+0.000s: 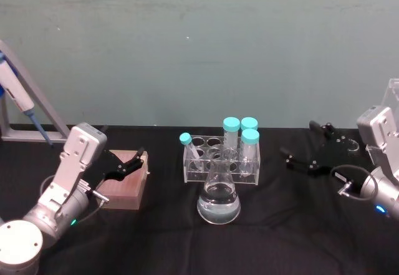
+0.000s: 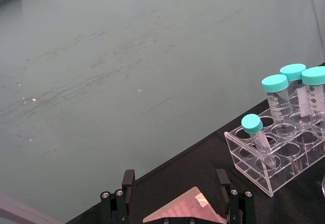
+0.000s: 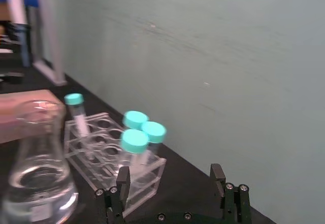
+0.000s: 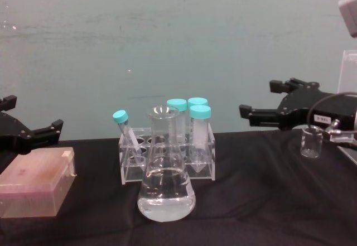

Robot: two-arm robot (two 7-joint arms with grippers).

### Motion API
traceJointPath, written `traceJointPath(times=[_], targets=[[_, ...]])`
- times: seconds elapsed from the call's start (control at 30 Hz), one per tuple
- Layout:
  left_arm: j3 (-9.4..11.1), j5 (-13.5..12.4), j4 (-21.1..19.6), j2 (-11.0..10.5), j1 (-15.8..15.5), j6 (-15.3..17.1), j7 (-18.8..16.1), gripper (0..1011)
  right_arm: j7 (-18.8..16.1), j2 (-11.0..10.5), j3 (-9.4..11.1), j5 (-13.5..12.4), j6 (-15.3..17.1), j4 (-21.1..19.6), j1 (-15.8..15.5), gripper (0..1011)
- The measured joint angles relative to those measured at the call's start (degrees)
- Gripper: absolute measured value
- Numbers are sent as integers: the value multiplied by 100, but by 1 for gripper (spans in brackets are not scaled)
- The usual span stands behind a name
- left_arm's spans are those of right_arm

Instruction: Place the experimental apparatus aside using one hand.

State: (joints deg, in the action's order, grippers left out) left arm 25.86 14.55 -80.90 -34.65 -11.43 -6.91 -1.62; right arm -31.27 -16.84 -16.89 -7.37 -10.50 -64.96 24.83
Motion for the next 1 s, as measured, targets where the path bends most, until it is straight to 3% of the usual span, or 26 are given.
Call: traceJointPath(times=[0.23,0.57,0.77,1.0], targets=[[0,0,0,0,0,0,0,1000,-532,-121,-204,-245,-126,-2,61,1003],[0,0,0,0,0,0,0,1000,-1324,-199,-570,-537,-194,374,336,1003],[0,0,0,0,0,0,0,1000,-1641,-149,-752,-668,-196,685,552,1003],[0,0,0,0,0,0,0,1000,-1764,-82,-890,-739,-224,908,725,1003]])
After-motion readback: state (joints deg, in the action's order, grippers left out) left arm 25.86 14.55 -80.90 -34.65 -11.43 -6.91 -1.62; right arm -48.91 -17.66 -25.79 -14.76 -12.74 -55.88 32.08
